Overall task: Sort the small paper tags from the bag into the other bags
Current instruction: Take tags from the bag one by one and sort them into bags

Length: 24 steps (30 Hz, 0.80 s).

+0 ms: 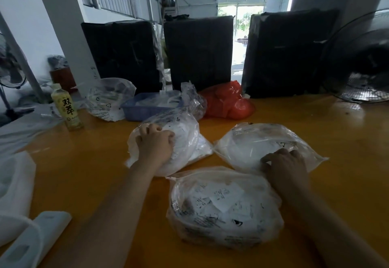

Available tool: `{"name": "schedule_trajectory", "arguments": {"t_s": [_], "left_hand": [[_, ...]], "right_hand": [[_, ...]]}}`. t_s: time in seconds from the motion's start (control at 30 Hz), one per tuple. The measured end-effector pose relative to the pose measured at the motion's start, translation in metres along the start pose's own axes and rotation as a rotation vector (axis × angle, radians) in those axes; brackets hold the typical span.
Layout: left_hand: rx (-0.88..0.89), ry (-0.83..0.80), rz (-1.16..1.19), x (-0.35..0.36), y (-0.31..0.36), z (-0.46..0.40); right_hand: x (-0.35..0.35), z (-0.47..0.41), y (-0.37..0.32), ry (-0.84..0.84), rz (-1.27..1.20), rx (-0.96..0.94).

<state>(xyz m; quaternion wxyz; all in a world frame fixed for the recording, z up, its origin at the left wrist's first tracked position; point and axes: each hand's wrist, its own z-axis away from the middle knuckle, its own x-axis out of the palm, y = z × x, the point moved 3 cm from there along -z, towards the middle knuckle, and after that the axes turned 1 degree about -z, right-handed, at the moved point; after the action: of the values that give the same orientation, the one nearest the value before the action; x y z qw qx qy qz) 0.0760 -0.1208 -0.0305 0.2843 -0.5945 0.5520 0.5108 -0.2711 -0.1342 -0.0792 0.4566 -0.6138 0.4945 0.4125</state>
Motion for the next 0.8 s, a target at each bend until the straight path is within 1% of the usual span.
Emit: {"name": "schedule_trajectory", "arguments": {"t_s": [0.03, 0.1, 0.17, 0.27, 0.3, 0.37, 0.43, 0.5, 0.53, 0.57, 0.6, 0.63, 0.7, 0.73, 0.77, 0.8], "left_hand": [[0.008, -0.048, -0.041, 0.002, 0.001, -0.003], [0.058, -0.135, -0.047, 0.006, 0.005, -0.005], [0.107, -0.191, 0.006, 0.007, 0.011, -0.002], [0.130, -0.164, 0.077, 0.005, 0.014, 0.003], [0.124, -0.155, 0.082, 0.005, 0.013, 0.006], [0.132, -0.164, 0.027, 0.004, 0.010, 0.010], [0.135, -0.184, -0.059, 0.003, 0.009, 0.014], [0.110, -0.186, -0.059, 0.000, 0.008, 0.019], [0.098, -0.168, -0.030, -0.002, 0.007, 0.021], [0.091, -0.114, 0.017, -0.006, 0.008, 0.024], [0.093, -0.009, 0.089, -0.012, 0.009, 0.029], [0.105, 0.130, 0.179, -0.018, 0.013, 0.036], [0.173, 0.390, 0.358, -0.027, 0.022, 0.056], [0.229, 0.459, 0.424, -0.028, 0.029, 0.066], [0.287, 0.471, 0.489, -0.026, 0.036, 0.077], [0.332, 0.436, 0.559, -0.022, 0.043, 0.088]], "right_hand": [[-0.002, -0.001, 0.000, 0.046, -0.010, -0.003], [-0.006, -0.002, 0.000, 0.126, -0.042, 0.005], [-0.006, -0.002, 0.000, 0.124, -0.063, 0.015], [0.001, 0.000, -0.003, -0.040, -0.040, -0.017], [0.003, 0.000, -0.004, -0.065, -0.031, -0.025], [0.003, 0.001, -0.003, -0.044, -0.021, -0.016], [0.000, 0.001, -0.003, 0.035, -0.014, -0.008], [-0.002, 0.002, -0.002, 0.091, -0.023, 0.008], [-0.003, 0.002, -0.001, 0.092, -0.031, 0.016], [-0.004, 0.001, -0.001, 0.083, -0.033, 0.021], [-0.005, 0.001, 0.000, 0.076, -0.033, 0.022], [-0.008, 0.001, 0.000, 0.088, -0.042, 0.019], [-0.017, 0.005, -0.003, 0.208, -0.123, -0.013], [-0.023, 0.008, -0.005, 0.292, -0.199, -0.035], [-0.028, 0.012, -0.008, 0.360, -0.294, -0.050], [-0.033, 0.016, -0.011, 0.396, -0.402, -0.050]]}}
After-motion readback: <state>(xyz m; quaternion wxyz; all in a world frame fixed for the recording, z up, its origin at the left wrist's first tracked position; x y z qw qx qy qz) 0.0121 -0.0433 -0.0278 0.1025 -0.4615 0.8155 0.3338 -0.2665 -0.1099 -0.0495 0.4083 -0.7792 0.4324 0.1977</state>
